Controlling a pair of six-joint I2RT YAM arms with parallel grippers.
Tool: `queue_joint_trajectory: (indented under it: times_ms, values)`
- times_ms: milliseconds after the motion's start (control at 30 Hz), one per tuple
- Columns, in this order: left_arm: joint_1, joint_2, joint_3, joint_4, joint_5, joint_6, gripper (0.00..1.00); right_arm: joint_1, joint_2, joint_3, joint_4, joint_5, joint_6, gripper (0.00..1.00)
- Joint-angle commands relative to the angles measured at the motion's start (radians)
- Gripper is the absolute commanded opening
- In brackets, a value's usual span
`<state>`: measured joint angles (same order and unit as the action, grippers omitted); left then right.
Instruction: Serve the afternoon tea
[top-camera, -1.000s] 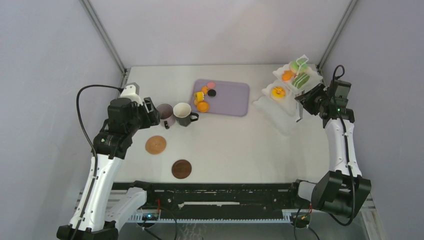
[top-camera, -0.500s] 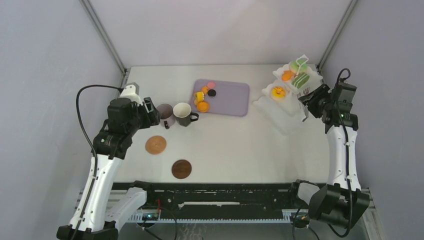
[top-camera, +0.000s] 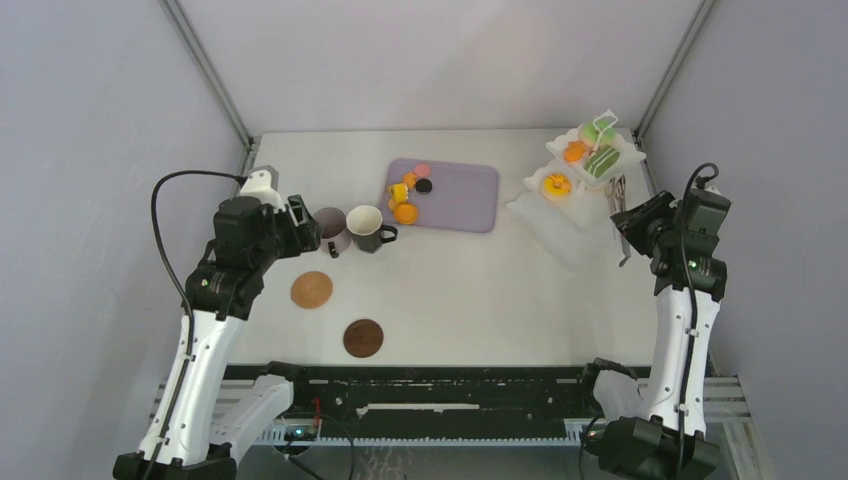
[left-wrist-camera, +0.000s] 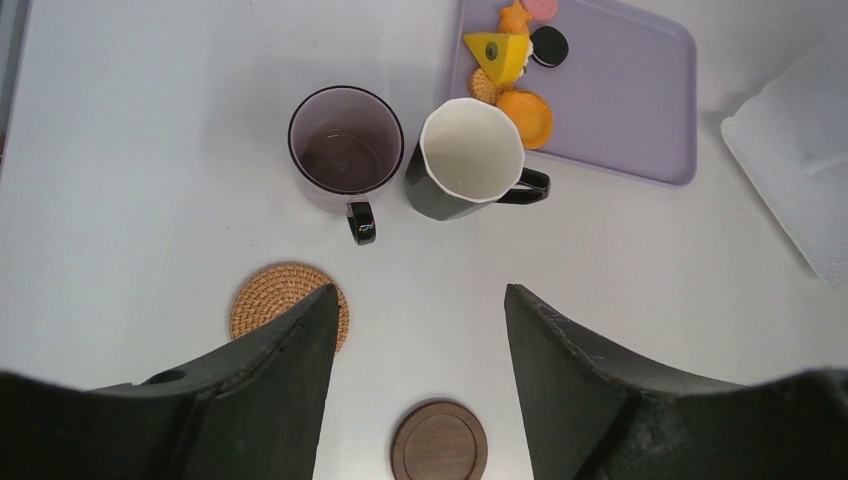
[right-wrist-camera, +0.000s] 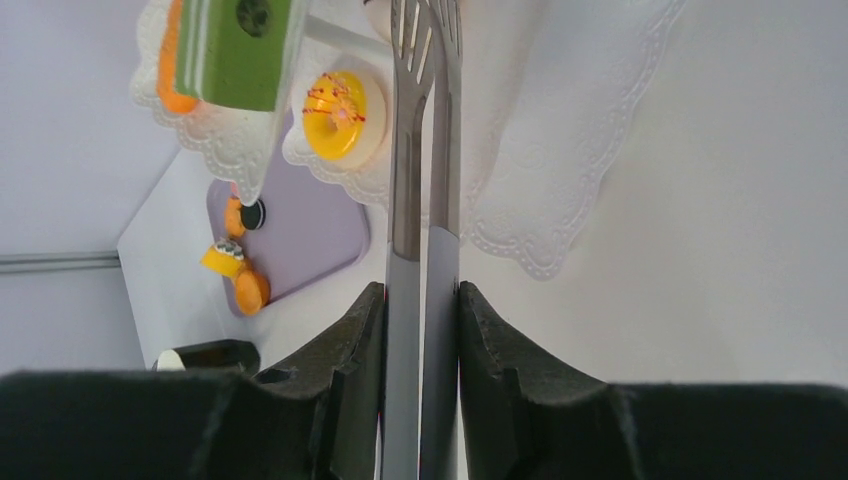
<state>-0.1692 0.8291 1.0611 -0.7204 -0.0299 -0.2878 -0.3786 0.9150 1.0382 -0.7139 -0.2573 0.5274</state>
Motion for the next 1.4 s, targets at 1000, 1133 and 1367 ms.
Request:
queue_joint_trajectory:
  times_ms: [1000, 1133, 1367]
  values:
    - [0.008, 0.013, 0.021, 0.033, 0.045, -0.039, 0.67, 0.815, -0.191, -0.092, -0.006, 0.025, -0.028, 0.00]
    - [0.007, 0.006, 0.012, 0.032, 0.045, -0.046, 0.67, 0.988, -0.033, -0.135, 0.106, 0.147, 0.001, 0.00]
    - [0.007, -0.009, 0.008, 0.019, 0.040, -0.049, 0.67, 1.084, 0.121, -0.349, 0.471, 0.133, -0.020, 0.00]
